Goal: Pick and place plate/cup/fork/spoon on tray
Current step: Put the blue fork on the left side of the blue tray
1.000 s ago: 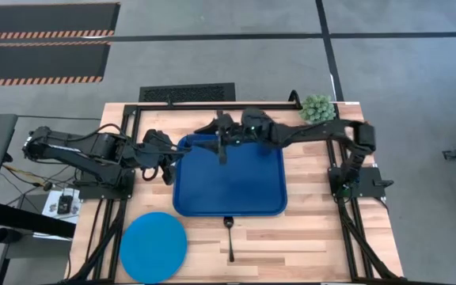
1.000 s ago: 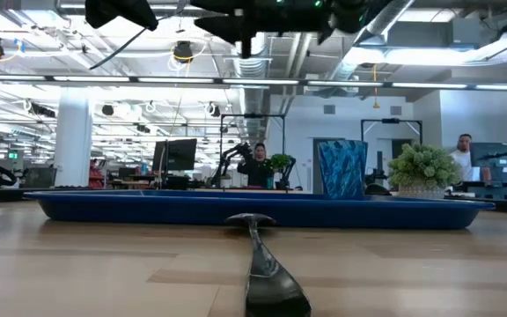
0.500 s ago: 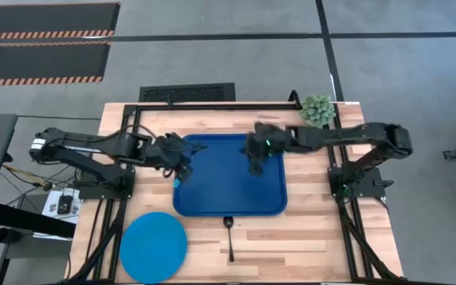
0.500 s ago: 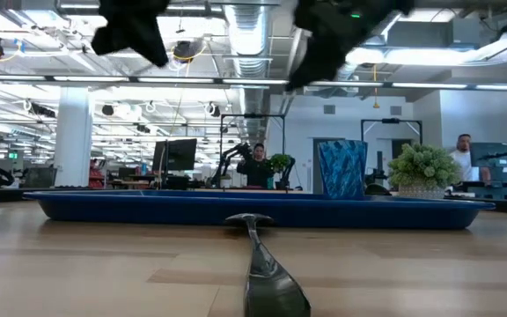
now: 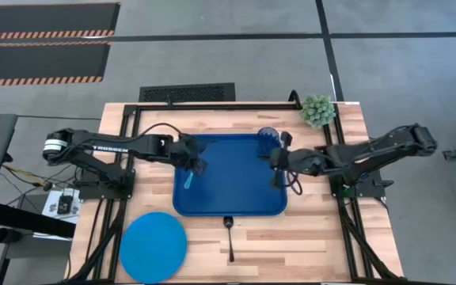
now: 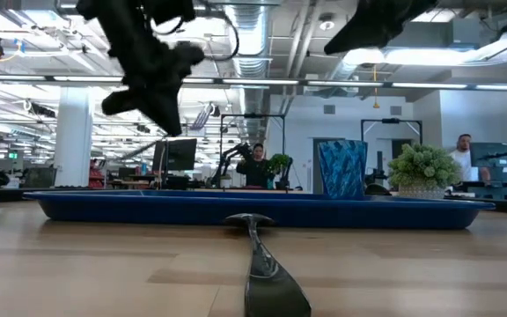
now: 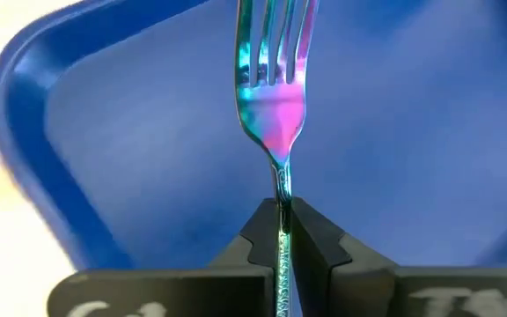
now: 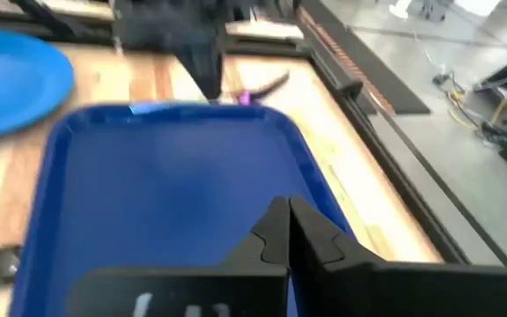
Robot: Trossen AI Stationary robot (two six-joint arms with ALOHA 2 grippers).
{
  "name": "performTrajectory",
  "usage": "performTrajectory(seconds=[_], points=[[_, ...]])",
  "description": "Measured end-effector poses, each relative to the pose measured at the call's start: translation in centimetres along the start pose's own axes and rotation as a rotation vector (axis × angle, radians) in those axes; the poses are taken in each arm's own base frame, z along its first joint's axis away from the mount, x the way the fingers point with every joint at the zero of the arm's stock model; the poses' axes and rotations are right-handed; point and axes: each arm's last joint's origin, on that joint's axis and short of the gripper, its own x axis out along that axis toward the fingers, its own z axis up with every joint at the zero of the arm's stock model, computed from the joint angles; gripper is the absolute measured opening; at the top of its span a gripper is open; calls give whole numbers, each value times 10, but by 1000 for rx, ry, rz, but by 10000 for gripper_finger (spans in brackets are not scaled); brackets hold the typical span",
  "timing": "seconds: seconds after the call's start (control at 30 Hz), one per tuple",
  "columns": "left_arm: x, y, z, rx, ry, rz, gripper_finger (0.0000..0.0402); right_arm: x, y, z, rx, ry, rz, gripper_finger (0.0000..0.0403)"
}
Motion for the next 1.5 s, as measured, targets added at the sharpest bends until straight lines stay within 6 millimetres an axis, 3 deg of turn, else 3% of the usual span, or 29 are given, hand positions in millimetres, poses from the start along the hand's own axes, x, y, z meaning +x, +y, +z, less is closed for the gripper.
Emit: performTrajectory(seconds=[0.13,0.33,0.73,1.5], points=[[14,21,-1,-154,29,59,0,-4,-5,5,29,-40,-23,14],[23,37,-1,-260,64,78,0,2,-8,3,-7,-23,-48,4],[38,44,-34,-362,96,97,0,3,-12,3,-13,-20,-59,7],[56,46,-39,-330,123,131,0,3,-11,5,-8,-37,-50,14]])
